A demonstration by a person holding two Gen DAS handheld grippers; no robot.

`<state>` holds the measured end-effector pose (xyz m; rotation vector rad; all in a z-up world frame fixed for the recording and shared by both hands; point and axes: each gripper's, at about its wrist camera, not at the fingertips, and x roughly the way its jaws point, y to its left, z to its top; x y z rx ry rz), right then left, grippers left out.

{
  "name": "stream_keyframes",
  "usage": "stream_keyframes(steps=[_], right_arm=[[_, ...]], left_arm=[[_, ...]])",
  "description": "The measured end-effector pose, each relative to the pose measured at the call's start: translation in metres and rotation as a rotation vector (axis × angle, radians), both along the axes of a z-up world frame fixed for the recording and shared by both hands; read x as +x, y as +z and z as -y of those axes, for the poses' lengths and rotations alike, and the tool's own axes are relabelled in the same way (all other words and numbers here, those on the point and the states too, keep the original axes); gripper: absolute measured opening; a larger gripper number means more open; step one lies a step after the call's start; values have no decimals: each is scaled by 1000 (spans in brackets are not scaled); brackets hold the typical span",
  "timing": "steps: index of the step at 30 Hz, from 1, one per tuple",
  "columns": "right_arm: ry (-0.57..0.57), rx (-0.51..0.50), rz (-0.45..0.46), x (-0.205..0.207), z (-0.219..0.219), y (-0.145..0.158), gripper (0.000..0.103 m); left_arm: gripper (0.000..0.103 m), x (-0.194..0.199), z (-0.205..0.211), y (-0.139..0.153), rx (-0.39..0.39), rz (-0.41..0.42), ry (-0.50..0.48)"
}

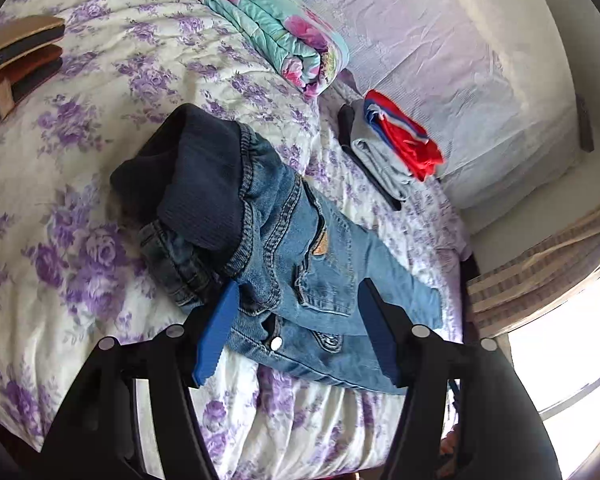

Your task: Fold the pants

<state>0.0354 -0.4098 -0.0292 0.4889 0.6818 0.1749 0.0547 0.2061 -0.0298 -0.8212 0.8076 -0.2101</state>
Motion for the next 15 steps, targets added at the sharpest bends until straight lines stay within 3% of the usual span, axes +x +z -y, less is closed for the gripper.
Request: stream_keyframes(steps=[2, 10, 13, 15], right_arm=[[12, -4, -8, 3, -4, -1, 77], [38, 26, -59, 28, -5, -12, 78], [39, 96, -87, 47, 2, -12, 78], [49, 135, -108, 60, 6, -12, 78]], left_arm=[[59, 4, 1, -6, 2, -38, -6], [57, 22, 0, -14, 5, -49, 4], [18, 30, 5, -10, 36, -19, -9], [17, 32, 3, -4, 39, 17, -2]])
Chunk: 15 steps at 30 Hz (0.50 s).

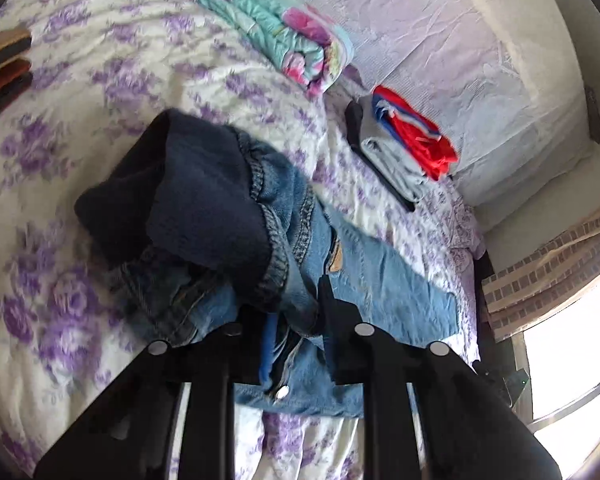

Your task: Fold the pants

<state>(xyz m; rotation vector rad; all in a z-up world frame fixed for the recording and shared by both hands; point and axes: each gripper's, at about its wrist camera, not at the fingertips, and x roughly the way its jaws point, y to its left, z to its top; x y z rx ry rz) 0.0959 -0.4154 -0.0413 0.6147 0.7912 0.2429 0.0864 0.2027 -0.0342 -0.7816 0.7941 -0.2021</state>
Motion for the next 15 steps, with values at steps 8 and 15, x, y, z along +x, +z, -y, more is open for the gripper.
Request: stream_keyframes(steps=[8, 15], right_arm=[[11, 8, -135, 70, 6, -15, 76], [-93, 109, -155, 108, 35, -36, 11]], left_arm=[[15, 21, -1, 33, 28, 81, -1], [15, 52, -4, 48, 9, 111, 24]])
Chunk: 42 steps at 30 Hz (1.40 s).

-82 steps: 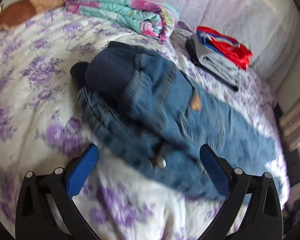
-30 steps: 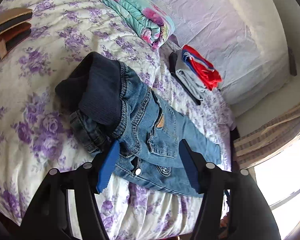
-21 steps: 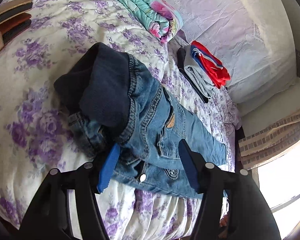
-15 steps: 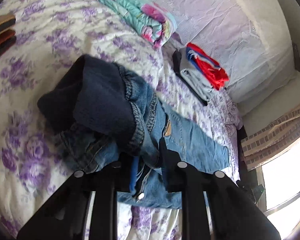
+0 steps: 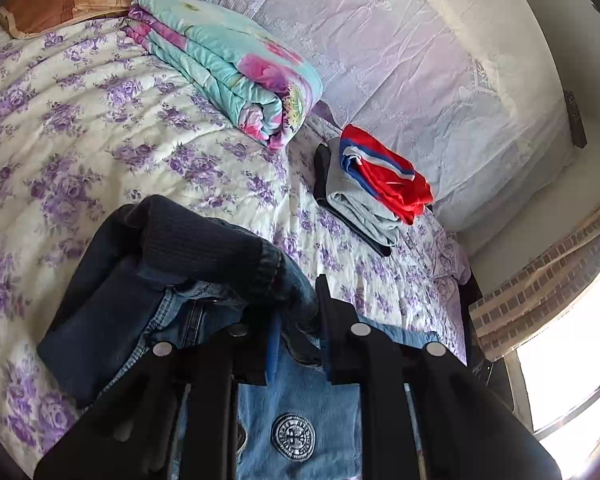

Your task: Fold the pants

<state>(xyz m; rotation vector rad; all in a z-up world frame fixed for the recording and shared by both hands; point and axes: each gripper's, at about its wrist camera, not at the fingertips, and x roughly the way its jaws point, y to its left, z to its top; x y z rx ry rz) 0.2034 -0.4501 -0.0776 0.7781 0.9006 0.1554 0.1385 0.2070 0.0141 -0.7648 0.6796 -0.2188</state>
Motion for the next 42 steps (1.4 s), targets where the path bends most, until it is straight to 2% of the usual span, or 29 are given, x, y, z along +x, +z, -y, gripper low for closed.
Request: stream_keyframes(steps=[2, 5, 8, 11, 13, 14, 15, 18, 20, 22, 23, 24, 26, 28, 33, 36, 38, 40, 41, 42], right_arm=[[-9, 41, 71, -19, 5, 12, 9], [17, -23, 185, -61, 2, 50, 6], [18, -49, 297, -122, 5, 94, 4], [26, -140, 327, -162, 11, 117, 5], [39, -155, 262, -164, 13, 107, 15], [24, -123, 222, -161, 17, 96, 47], [12, -71, 185, -155, 20, 81, 64], [30, 17, 126, -125, 14, 47, 62], [33, 67, 93, -102, 9, 29, 61], [30, 125, 43, -80, 5, 9, 53], [25, 133, 21, -69, 3, 0, 40], [26, 117, 17, -59, 1, -4, 22], [22, 66, 39, -54, -3, -5, 6], [26, 44, 93, -64, -9, 7, 6], [75, 15, 269, -130, -16, 71, 5], [94, -4, 310, -150, -13, 99, 5], [95, -1, 281, -128, -7, 103, 5], [83, 20, 207, -72, -3, 96, 6], [74, 45, 158, -36, -1, 88, 8], [83, 51, 88, 7, 0, 78, 16]], left_arm=[[15, -3, -4, -1, -23, 1, 2], [14, -17, -10, 3, -25, 11, -4], [14, -36, -14, 8, -52, 29, -36], [14, -51, -15, 8, -82, 36, -64], [14, -51, -13, 5, -67, 28, -63], [14, -49, -13, 2, -66, 23, -62], [14, -46, -14, -2, -77, 14, -59], [14, -44, -17, -7, -109, 10, -49], [14, -46, -17, -6, -98, 13, -50], [14, -47, -15, -5, -72, 10, -48], [14, -47, -14, -6, -61, 5, -46], [14, -46, -13, -6, -51, 1, -45], [14, -46, -14, -7, -39, -2, -41], [13, -48, -16, -6, -56, 6, -41], [13, -66, -16, 15, -34, 73, -37], [13, -66, -18, 28, -59, 106, -38], [13, -49, -21, 32, -74, 90, -34], [13, 1, -29, 30, -132, 29, -27], [16, 24, -31, 26, -154, -2, -24], [19, 64, -34, 20, -156, -55, -23]])
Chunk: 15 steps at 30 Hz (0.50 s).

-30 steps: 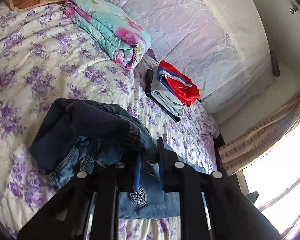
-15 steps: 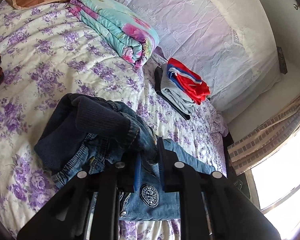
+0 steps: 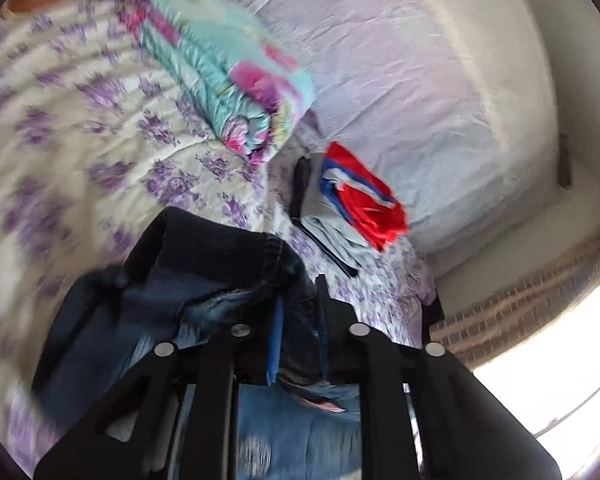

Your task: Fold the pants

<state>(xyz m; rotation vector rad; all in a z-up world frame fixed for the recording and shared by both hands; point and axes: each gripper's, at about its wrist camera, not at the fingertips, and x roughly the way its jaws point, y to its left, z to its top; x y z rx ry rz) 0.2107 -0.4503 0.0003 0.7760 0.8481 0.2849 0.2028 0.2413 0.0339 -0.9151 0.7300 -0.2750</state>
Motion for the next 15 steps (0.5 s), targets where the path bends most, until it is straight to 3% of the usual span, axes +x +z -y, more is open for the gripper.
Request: stream_keyframes(steps=[1, 2, 3, 5, 6, 7, 8, 9, 11, 15], right_arm=[[-14, -12, -64, 34, 2, -9, 22], [-75, -20, -111, 57, 6, -17, 37], [-131, 5, -113, 66, 10, -22, 42], [-121, 72, -27, 62, 6, -22, 48], [-105, 43, -8, 55, 1, -21, 57], [-102, -12, -2, 46, -2, -22, 60], [-108, -74, -6, 37, -4, -24, 61], [-123, -127, -13, 26, -2, -28, 61], [-151, -124, -29, 7, 8, -37, 61], [-173, -6, -53, -18, 27, -57, 61]], left_arm=[[22, 30, -1, -7, 21, -43, 7], [23, 59, -5, -24, 11, -113, 46], [24, 68, -7, -36, -14, -159, 86], [29, 65, -5, -46, -34, -164, 90], [31, 57, -1, -45, 14, -137, 57], [42, 47, 2, -41, 93, -114, 44], [60, 35, 3, -37, 180, -103, 57], [67, 18, 2, -32, 284, -90, 102], [71, -6, -8, -30, 375, -78, 143], [71, -27, -40, -44, 293, -122, 147]])
